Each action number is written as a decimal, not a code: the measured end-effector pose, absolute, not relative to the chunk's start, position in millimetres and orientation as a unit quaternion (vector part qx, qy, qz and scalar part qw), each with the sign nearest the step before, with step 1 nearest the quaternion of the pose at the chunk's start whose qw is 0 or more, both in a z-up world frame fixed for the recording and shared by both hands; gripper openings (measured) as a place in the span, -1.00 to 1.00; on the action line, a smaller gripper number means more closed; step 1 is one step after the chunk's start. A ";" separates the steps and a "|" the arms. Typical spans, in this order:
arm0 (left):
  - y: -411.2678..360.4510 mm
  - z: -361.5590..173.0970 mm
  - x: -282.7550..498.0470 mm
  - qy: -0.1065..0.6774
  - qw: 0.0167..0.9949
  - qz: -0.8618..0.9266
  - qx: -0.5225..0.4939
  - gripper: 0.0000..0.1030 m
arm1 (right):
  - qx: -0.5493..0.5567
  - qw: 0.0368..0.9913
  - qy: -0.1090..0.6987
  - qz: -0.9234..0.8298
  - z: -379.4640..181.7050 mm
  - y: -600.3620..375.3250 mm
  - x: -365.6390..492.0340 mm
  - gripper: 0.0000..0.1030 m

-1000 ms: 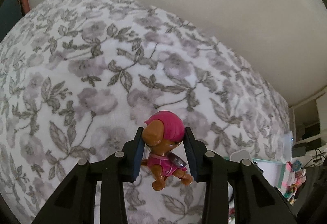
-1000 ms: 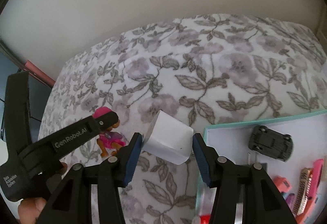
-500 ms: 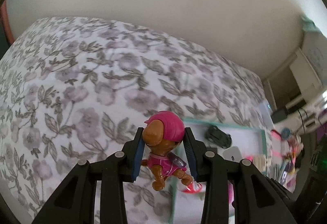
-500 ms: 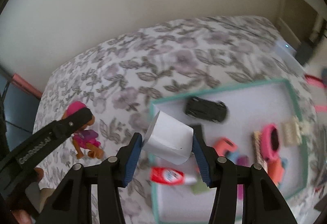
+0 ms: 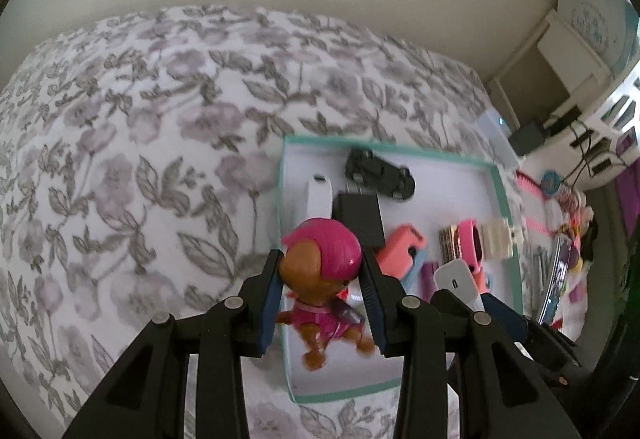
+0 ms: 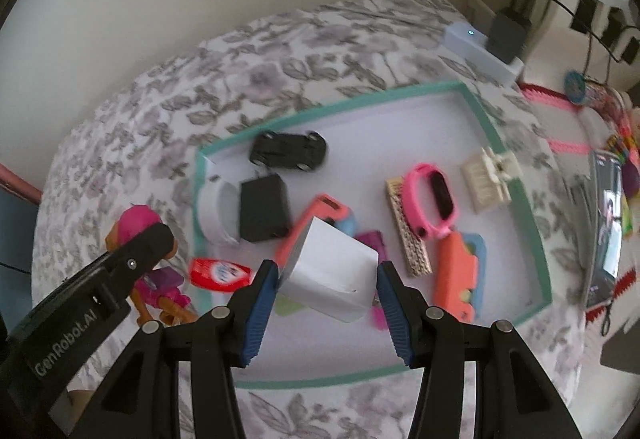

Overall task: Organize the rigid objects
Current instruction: 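Carry dog figure and white charger into the tray and open both tools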

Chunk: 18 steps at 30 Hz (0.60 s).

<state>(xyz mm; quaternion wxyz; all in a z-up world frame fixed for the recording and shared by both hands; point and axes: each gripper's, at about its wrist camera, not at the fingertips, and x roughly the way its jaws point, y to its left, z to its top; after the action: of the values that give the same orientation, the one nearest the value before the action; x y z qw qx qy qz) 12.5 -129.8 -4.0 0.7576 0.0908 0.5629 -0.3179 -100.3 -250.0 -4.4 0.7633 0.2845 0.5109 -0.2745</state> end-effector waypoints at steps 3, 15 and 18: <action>-131.7 -11.3 6.6 0.572 0.749 -0.320 0.095 -0.24 | 0.291 0.757 0.517 -0.275 -10.3 -250.4 -108.5 0.05; -124.5 -16.2 3.5 0.572 0.754 -0.306 0.105 -0.24 | 0.295 0.740 0.539 -0.274 -28.6 -246.6 -116.9 0.05; -119.6 -15.5 5.3 0.570 0.760 -0.296 0.106 -0.24 | 0.297 0.735 0.546 -0.271 -35.5 -245.9 -116.1 0.05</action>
<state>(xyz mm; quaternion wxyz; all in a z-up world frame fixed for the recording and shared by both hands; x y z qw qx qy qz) 5.3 -119.6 -15.5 0.7596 0.1057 0.5696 -0.2957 -116.1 -245.9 -35.5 0.7350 0.2969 0.5461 -0.2708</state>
